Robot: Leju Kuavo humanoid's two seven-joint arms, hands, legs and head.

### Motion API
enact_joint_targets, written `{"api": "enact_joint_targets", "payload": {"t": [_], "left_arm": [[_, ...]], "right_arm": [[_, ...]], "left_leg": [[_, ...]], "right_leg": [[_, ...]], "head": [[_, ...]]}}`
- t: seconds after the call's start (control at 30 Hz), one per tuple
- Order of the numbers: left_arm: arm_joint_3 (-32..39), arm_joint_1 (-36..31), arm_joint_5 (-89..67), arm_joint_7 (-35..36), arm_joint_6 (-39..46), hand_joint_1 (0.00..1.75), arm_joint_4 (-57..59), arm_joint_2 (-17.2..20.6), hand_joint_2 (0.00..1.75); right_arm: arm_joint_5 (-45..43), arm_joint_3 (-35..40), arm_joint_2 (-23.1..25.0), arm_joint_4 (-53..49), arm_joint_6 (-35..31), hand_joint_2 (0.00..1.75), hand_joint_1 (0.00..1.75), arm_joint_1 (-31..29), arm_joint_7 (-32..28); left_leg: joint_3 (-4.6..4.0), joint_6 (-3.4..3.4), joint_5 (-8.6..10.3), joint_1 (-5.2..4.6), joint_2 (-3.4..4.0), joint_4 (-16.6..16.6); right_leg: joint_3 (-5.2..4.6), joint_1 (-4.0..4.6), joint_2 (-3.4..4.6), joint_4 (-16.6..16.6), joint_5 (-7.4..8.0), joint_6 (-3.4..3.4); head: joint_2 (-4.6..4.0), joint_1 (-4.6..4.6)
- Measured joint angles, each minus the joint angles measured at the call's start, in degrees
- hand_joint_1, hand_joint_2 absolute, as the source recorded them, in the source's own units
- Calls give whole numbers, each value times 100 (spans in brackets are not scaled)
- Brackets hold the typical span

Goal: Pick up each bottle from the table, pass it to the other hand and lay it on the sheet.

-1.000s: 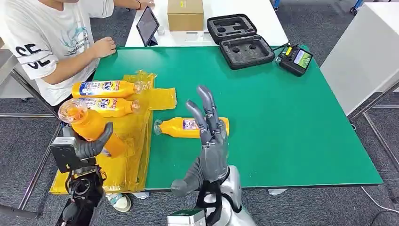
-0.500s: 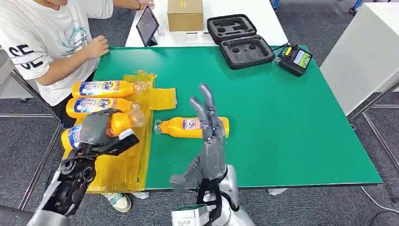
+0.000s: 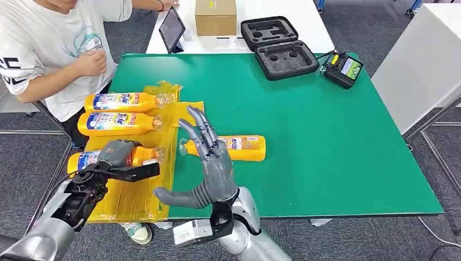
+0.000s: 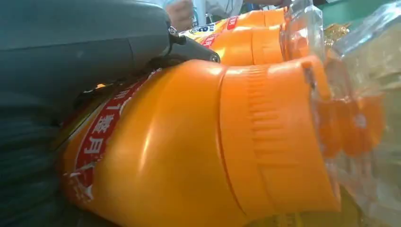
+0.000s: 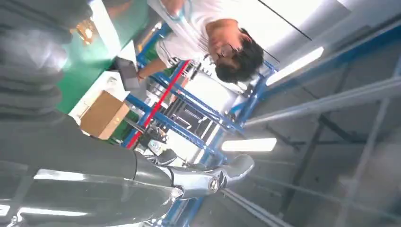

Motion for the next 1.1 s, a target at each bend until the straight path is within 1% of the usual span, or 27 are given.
{"api": "enact_joint_targets", "payload": {"t": [0.03, 0.07, 0.17, 0.2, 0.23, 0.27, 0.3, 0.33, 0.43, 0.6, 0.7, 0.73, 0.87, 0.97, 1.1], "left_arm": [[0, 0, 0, 0, 0, 171, 0, 0, 175], [0, -3, 0, 0, 0, 175, 1, 0, 175], [-26, -117, 0, -26, -22, 171, 206, -2, 175], [-81, -258, 2, -11, -175, 169, 429, -4, 175], [-92, -282, 17, -9, -192, 141, 494, -4, 175], [-98, -295, 44, -11, -205, 122, 523, -4, 175], [-98, -310, 74, -24, -245, 21, 551, -4, 175], [-98, -334, 112, -46, -304, 0, 578, -4, 175], [-96, -395, 221, -114, -501, 0, 662, -4, 175], [-55, -518, 833, -619, -1176, 0, 794, -4, 175], [-11, -559, 972, -723, -1327, 0, 829, -4, 175], [-9, -562, 992, -737, -1329, 0, 831, -4, 0], [2, -573, 1067, -778, -1388, 0, 862, -4, 0], [125, -600, 1594, -947, -1883, 0, 881, -7, 0], [515, -586, 2774, -995, -2659, 0, 883, -20, 0]], "right_arm": [[0, 0, 0, 0, 0, 175, 0, 0, 0], [0, 0, 0, 0, 0, 175, 0, -1, 0], [-2, 31, -2, 129, 0, 175, 0, -35, 4], [-11, 72, -35, 225, 0, 175, 0, -51, 79], [-9, 85, -55, 249, 0, 175, 0, -50, 81], [-9, 85, -66, 267, 0, 175, 0, -49, 81], [-7, 85, -72, 282, 0, 175, 0, -49, 79], [-7, 85, -81, 298, 0, 175, 0, -49, 79], [-11, 90, -94, 343, 0, 175, 0, -50, 79], [11, 88, -96, 416, 0, 175, 0, -52, 144], [13, 88, -101, 450, 0, 175, 0, -52, 170], [13, 88, -103, 459, 0, 175, 0, -53, 170], [24, 88, -107, 485, 0, 175, 0, -53, 188], [182, 55, -131, 520, 0, 175, 0, -56, 363], [474, -177, -175, 569, 0, 175, 0, -47, 474]], "left_leg": [[0, 0, 0, 0, 0, 0], [0, 0, 0, 0, 0, 0], [8, 0, 0, 0, 1, 0], [18, -5, 4, 1, 3, -1], [24, -5, 4, 2, 6, -1], [29, -5, 4, 2, 7, -1], [33, -6, 4, 3, 8, -1], [35, -6, 4, 4, 8, -2], [40, -6, 4, 5, 8, -2], [45, -7, 5, 4, 4, -2], [47, -7, 5, 3, 3, -2], [47, -6, 4, 2, 3, -2], [50, -6, 4, -1, 3, -2], [64, -6, 3, -1, 2, -2], [70, -6, 3, 0, 1, -3]], "right_leg": [[0, 0, 0, 0, 0, 0], [0, 0, 0, 0, 0, 0], [3, -1, 1, -1, 1, 0], [12, 0, 3, -1, 5, -4], [17, 0, 5, -1, 5, -5], [21, 0, 6, -1, 5, -5], [24, 1, 6, -1, 5, -5], [27, 1, 6, -1, 5, -5], [31, 1, 6, 0, 5, -5], [39, 1, 5, 0, 4, -5], [44, -1, 4, 0, 3, -4], [45, -1, 4, 0, 3, -4], [48, -2, 4, -1, 3, -4], [62, -2, 3, -1, 2, -3], [67, -1, 3, -1, 0, -3]], "head": [[0, 0], [0, 0], [0, 0], [0, -2], [0, -2], [0, -2], [0, -2], [0, -2], [0, -4], [0, -4], [0, -2], [0, -2], [0, -2], [0, -2], [0, -4]]}}
